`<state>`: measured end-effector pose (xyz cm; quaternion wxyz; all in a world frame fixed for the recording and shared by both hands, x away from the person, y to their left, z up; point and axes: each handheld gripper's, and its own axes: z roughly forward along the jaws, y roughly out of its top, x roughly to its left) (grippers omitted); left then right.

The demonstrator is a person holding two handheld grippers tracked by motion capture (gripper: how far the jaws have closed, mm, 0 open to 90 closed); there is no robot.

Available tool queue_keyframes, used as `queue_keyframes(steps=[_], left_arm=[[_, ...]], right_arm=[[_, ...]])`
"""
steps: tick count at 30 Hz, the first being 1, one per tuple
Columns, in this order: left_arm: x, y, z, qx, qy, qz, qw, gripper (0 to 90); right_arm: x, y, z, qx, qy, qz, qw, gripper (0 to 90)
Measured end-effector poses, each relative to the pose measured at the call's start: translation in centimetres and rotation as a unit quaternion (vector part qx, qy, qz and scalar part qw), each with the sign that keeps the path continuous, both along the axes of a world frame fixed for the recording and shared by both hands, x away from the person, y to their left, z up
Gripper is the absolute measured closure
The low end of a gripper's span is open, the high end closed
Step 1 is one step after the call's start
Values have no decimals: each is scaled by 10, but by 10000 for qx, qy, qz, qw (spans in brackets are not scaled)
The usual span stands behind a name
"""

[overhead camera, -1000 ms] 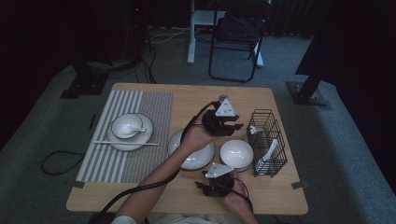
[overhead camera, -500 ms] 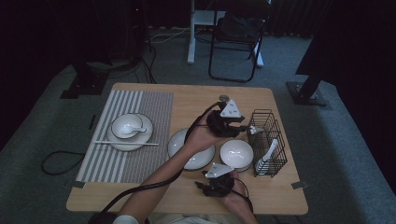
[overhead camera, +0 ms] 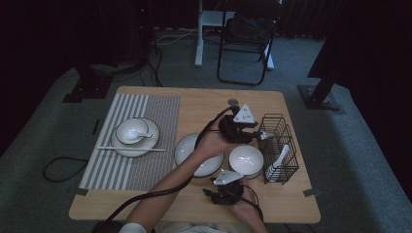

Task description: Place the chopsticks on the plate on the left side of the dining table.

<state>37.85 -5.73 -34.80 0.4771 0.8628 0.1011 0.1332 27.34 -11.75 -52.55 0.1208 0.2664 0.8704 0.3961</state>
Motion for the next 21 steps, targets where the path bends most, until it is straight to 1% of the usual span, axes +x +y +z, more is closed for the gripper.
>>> queue_keyframes(steps=[3,6,9,14,16,18,21], left_arm=[[0,-1,0,17,-22,30,10000,633],[2,-1,-1,23,-52,110,9999,656],[4,-1,-2,2,-28,195,9998,682],[11,-6,-4,55,-11,296,9995,718],[14,-8,-4,64,6,347,9994,726],[16,-11,-6,8,71,446,9990,752],[22,-16,-9,34,148,497,9987,768]], right_arm=[[0,0,0,-3,-6,0,10000,486],[0,0,0,-6,-8,13,10000,486],[0,0,0,-18,-26,27,10000,486],[0,0,0,-7,-22,20,10000,486],[0,0,0,-6,-20,21,10000,486],[0,0,0,2,-2,8,10000,486],[0,0,0,3,-5,14,10000,486]])
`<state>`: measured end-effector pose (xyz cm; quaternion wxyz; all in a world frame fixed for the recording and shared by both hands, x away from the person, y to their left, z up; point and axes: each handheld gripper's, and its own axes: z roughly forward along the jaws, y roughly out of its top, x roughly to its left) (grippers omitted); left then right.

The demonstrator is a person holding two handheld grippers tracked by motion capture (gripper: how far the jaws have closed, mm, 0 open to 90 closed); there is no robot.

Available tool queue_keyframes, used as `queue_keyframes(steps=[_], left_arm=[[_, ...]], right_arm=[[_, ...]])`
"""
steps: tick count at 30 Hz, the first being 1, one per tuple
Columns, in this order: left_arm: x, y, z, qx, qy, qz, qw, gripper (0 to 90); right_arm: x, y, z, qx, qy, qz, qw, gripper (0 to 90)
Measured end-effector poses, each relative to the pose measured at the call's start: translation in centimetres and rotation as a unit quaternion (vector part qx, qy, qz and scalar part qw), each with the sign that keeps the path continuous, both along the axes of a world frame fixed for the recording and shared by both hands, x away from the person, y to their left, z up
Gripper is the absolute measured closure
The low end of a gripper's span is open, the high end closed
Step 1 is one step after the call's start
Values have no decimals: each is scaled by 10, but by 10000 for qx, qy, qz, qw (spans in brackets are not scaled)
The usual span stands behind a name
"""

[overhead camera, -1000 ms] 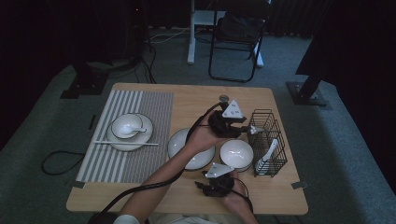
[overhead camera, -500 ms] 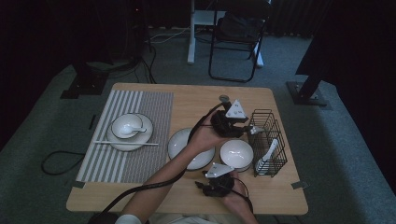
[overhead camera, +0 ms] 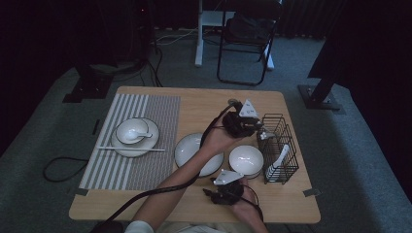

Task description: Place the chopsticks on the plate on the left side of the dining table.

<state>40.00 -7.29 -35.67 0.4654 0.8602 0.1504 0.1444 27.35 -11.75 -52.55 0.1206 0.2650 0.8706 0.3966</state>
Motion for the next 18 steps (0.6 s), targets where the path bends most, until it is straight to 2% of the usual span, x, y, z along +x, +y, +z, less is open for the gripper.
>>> queue_keyframes(steps=[7,18], left_arm=[[10,-9,-5,81,96,80,9999,801],[13,-16,-10,72,147,95,9998,822]], right_arm=[[0,0,0,2,5,2,10000,486],[-1,-1,0,-5,-8,4,10000,485]])
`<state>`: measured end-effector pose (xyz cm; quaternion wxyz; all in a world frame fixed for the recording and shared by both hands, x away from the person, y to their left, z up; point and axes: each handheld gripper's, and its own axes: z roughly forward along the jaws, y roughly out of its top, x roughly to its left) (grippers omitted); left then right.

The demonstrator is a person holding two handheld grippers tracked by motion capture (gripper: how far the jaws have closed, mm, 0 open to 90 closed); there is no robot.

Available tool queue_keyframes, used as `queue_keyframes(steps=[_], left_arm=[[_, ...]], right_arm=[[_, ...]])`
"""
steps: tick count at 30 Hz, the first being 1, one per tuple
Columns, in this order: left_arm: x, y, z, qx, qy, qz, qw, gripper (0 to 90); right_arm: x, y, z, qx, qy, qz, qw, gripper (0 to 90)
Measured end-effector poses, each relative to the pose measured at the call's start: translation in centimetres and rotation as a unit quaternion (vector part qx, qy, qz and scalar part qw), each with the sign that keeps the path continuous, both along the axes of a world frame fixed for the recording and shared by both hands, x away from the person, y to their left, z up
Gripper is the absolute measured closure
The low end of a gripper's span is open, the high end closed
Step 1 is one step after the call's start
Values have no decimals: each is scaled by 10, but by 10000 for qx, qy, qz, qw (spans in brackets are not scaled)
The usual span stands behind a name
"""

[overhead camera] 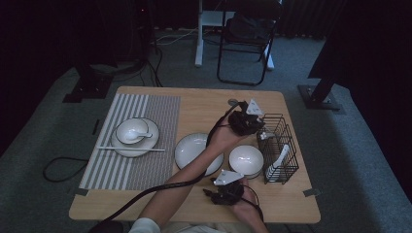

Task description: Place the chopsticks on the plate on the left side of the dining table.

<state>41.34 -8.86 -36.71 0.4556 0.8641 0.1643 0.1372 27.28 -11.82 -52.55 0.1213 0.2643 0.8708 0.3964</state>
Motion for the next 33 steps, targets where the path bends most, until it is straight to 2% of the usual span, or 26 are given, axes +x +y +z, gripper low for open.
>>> queue_keyframes(steps=[14,26,33], left_arm=[[8,-7,-7,12,138,107,9998,823],[6,-8,-6,30,10,149,9999,844],[3,-7,0,-48,-72,132,9999,845]], right_arm=[[0,0,0,-4,-8,-4,10000,485],[0,0,0,9,2,2,10000,486],[0,-1,0,12,6,8,10000,485]])
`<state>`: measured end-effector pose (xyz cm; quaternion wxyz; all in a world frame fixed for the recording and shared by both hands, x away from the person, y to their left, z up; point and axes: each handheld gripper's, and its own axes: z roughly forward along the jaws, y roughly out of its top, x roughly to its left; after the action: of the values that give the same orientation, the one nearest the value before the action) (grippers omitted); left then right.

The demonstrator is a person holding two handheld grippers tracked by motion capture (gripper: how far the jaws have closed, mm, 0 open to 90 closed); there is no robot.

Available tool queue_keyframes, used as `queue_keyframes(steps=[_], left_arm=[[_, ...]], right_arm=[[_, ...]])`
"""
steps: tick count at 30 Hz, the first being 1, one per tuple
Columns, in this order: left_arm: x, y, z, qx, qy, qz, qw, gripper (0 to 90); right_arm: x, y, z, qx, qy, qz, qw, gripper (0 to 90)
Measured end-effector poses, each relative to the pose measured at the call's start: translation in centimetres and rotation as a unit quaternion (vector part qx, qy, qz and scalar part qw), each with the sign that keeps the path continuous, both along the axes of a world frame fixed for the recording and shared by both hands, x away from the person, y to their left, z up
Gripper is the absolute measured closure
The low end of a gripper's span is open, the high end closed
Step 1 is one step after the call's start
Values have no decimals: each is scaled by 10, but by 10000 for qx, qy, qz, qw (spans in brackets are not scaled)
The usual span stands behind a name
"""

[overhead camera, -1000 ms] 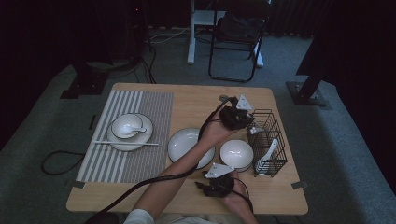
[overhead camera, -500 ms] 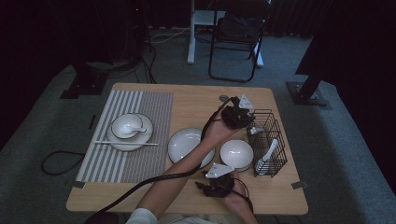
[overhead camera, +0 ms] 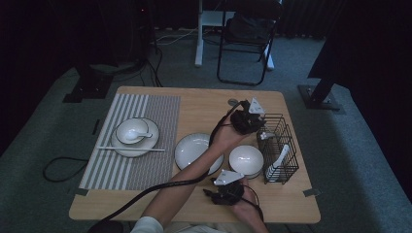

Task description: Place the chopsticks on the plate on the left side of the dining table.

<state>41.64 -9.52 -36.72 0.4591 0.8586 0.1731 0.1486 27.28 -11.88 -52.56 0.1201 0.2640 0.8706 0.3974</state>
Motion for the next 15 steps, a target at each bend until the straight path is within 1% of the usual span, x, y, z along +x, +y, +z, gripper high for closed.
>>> queue_keyframes(steps=[3,11,15], left_arm=[[-1,2,3,-72,-26,-11,10000,846],[-5,7,12,-171,-108,-95,9998,846],[-9,12,15,-186,-176,-214,9994,846]], right_arm=[[0,0,0,-3,-7,6,10000,486],[0,0,0,0,8,-1,10000,486],[0,0,0,-1,-2,1,10000,485]])
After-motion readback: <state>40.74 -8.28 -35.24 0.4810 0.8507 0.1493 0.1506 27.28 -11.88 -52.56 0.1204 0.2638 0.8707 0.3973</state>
